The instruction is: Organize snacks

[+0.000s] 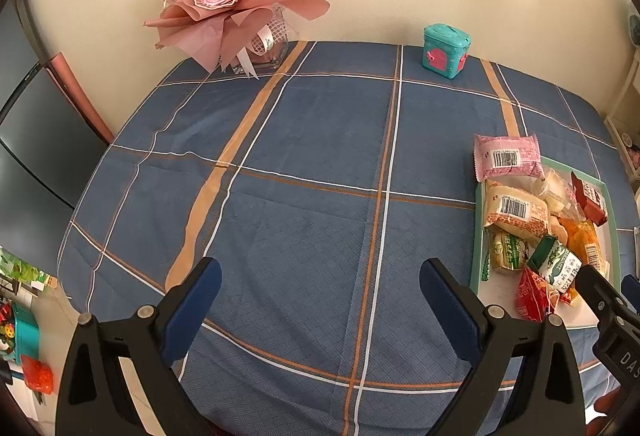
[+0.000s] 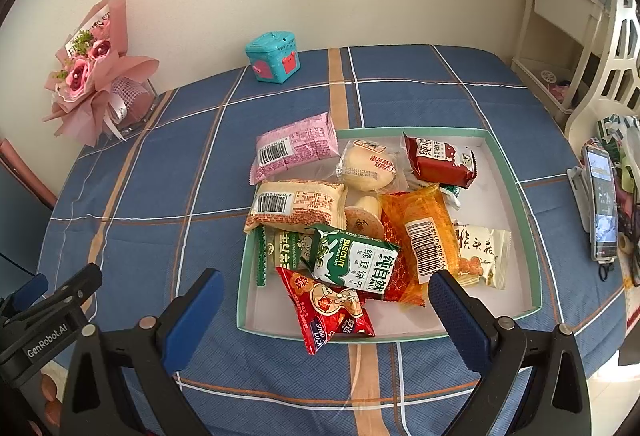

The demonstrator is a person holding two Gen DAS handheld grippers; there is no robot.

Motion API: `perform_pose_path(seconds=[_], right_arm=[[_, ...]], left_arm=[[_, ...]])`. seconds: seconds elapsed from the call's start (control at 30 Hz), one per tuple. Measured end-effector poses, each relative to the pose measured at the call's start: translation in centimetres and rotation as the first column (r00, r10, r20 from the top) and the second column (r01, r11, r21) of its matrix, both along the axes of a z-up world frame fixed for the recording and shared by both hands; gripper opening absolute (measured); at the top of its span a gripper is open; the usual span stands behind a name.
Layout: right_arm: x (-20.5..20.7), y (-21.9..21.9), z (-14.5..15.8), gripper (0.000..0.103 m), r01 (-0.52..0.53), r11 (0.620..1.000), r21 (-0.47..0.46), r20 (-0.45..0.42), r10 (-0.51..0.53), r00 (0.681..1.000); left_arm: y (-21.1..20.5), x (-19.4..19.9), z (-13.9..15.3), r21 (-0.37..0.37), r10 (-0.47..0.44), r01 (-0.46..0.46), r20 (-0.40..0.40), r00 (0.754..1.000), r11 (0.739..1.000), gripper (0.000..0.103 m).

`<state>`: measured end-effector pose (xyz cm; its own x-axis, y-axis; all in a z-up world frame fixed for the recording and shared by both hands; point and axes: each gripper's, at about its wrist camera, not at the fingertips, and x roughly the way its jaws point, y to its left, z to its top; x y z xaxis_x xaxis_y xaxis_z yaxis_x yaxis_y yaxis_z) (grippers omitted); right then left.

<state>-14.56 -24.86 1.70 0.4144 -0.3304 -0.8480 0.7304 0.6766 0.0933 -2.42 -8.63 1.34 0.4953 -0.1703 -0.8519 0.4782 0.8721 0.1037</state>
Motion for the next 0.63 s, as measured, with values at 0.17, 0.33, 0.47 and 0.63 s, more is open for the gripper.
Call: perform_pose_path(seconds=[0.17, 0.33, 0.47, 0.63], right_arm=[[0.02, 0.01, -0.15, 0.103, 0.001, 1.0, 0.003, -0.002, -0.001, 1.0], [0.02, -0.04, -0.16, 0.103, 0.0, 1.0, 0.003, -0.003, 0.0, 1.0], [0.04, 0.0, -0.25, 0.103, 0.001, 1.0, 0.004, -0.004, -0.001, 1.0], [0.04, -0.07, -0.22, 0.103, 0.001, 1.0, 0.004, -0.004, -0.001, 1.0]], left_arm=[[0.03, 0.04, -0.02, 0.0, -0.001, 0.001, -0.001, 1.0, 1.0, 0.099], [0.07, 0.09, -0.03, 0.0, -0.001, 0.001, 0.0, 1.0, 1.0, 0.099], [0.29, 0.11, 0.17, -0.006, -0.003, 0.003, 0.013, 1.0, 1.0, 0.099], [0.52, 0.28, 0.26, -0.016, -0.007, 0.007, 0.015, 1.0, 1.0, 0.099]])
